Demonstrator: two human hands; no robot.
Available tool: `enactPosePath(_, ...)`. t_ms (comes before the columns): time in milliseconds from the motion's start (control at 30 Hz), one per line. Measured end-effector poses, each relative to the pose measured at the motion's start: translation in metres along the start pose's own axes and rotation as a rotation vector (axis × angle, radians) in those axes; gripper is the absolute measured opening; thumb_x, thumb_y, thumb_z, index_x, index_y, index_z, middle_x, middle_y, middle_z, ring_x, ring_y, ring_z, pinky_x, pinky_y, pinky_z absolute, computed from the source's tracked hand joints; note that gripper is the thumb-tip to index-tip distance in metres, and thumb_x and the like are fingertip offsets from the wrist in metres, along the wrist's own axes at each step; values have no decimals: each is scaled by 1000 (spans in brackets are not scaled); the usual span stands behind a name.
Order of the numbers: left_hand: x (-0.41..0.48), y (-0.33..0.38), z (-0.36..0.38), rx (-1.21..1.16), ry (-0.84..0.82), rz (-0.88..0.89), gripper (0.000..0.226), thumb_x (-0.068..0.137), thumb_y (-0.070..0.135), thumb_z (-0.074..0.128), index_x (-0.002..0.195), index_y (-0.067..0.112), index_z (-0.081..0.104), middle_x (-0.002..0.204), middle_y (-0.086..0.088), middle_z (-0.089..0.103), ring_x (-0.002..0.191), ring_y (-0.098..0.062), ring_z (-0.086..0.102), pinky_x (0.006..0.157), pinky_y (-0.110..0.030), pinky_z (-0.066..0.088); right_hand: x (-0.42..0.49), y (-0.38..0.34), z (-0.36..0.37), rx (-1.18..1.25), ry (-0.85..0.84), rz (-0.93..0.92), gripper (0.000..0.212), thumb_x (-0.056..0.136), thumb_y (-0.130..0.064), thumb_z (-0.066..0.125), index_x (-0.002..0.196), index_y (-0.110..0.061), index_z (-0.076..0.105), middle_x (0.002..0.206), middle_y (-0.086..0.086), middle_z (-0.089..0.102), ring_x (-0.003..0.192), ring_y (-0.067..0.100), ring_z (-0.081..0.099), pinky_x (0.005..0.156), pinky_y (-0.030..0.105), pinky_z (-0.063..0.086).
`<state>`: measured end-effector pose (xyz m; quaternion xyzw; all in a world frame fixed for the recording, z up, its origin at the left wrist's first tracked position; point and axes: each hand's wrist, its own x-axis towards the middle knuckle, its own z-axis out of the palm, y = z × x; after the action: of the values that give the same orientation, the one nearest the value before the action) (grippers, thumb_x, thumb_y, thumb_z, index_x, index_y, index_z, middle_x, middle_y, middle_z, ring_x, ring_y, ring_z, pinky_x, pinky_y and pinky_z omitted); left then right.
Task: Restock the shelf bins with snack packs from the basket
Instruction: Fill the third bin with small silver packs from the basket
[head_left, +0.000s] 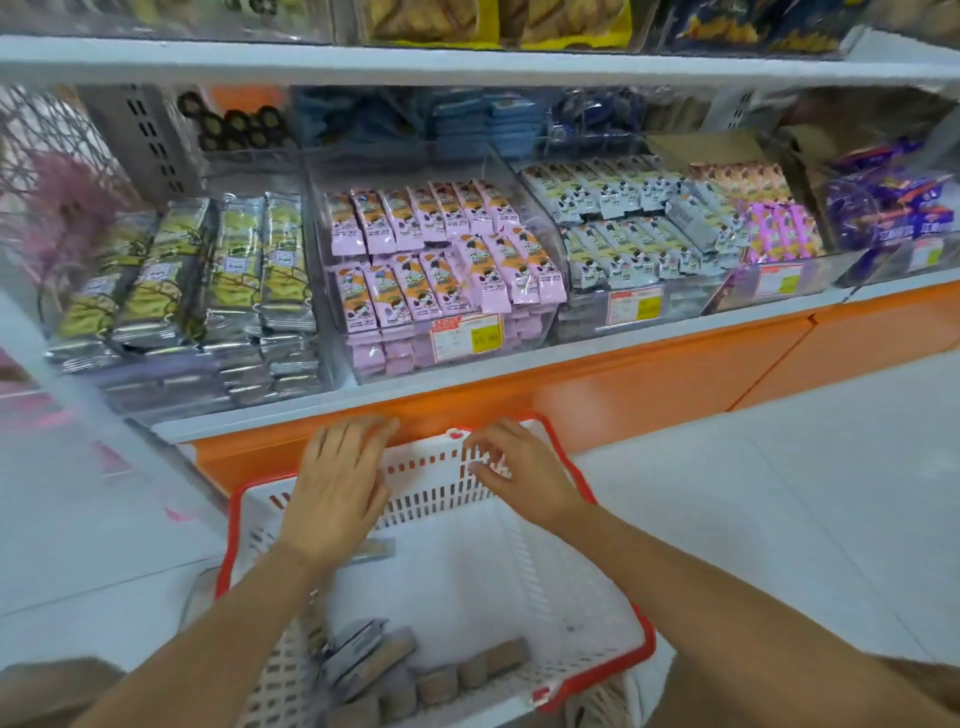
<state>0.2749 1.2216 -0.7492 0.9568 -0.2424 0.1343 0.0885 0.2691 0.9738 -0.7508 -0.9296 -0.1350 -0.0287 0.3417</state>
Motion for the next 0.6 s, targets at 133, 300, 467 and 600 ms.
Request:
enactPosePath(133,-37,-47,19,46,-160,-109,58,82,30,68,135,12,53,134,-12,55,126,-31,44,103,-51,35,-5,5,67,14,-155,55,25,90,-24,65,114,-21,63,108,-5,58,84,3,49,79,20,42)
enactPosePath(300,-71,-96,50,97,-311,-170,66,92,41,30,144,4,47,144,-16,51,135,-37,42,115,-53,25,-5,15,132,-51,-314,139,30,92,-27,64,120,-21,58,116,-3,58,93,9,50,85,26,47)
enactPosePath(467,-81,-107,67,90,-291,-154,69,88,33,38,151,7,35,154,-14,40,142,-34,34,119,-51,20,3,28,183,-98,-442,198,37,93,-31,63,128,-23,53,130,-4,55,114,14,53,95,26,43)
enactPosePath(600,-80,-104,69,82,-306,-184,67,90,33,36,152,9,33,155,-12,38,144,-32,32,118,-53,24,11,40,219,-143,-538,229,46,94,-33,61,137,-24,47,139,-2,50,124,16,48,102,29,42)
